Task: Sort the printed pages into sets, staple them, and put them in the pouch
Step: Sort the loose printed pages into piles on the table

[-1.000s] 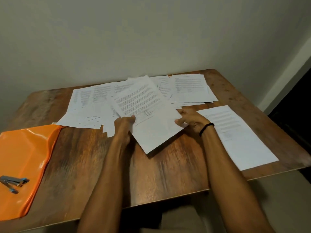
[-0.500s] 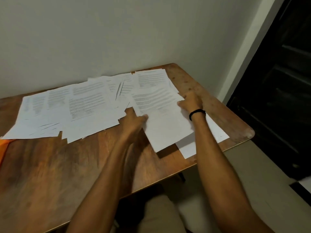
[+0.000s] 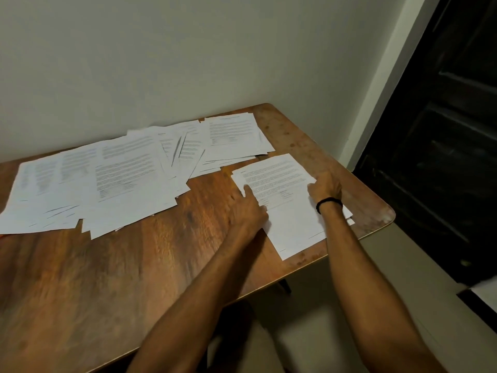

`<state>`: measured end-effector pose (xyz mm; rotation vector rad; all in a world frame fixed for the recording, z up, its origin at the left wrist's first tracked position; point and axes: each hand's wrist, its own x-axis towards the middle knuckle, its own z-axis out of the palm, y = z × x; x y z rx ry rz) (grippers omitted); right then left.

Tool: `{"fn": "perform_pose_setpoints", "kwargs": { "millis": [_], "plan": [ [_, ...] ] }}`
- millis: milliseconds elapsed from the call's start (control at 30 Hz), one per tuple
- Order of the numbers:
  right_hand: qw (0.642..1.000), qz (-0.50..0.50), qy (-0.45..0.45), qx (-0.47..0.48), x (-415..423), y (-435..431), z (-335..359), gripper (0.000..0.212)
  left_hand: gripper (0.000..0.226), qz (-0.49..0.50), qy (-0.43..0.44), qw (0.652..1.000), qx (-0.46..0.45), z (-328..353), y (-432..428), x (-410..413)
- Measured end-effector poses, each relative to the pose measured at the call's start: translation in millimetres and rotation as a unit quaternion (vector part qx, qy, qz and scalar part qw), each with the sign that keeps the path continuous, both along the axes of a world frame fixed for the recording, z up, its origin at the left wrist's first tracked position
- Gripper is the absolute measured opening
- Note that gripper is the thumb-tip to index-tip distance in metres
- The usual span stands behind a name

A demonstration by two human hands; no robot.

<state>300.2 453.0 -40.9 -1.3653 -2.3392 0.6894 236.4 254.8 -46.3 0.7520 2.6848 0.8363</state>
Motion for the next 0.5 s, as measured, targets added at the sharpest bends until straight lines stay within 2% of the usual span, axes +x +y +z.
{"fn": "perform_pose_setpoints", "kwargs": {
  "millis": [67, 133, 333, 433, 500],
  "plan": [
    [1.0, -0.015, -0.007, 0.015, -0.2, -3.1, -2.0, 0.011, 0.051, -0.004, 0.003, 1.0, -0.013, -3.1, -2.4, -2.5],
    [0.999, -0.032, -0.025, 0.019, -0.7, -4.4, -2.4, 0.018, 0.043, -0.008, 0.011, 1.0, -0.008, -7.6, -3.9, -6.1],
    [0.996, -0.071, -0.05, -0.005, -4.9, -9.7, -0.3, 0.024, 0.044, -0.014, 0.017, 1.0, 0.011, -11.2, -10.3, -12.1],
    [0.995, -0.1, -0.001, 0.006, -11.1, -17.7, 5.8, 0.026, 0.039, -0.008, 0.006, 0.999, 0.047, -8.0, -18.6, -17.0],
    [0.995, -0.076, 0.059, 0.023, -22.8, -25.6, 9.3, 0.023, 0.035, 0.016, 0.017, 0.997, 0.073, -5.9, -29.3, -25.4]
  ]
}}
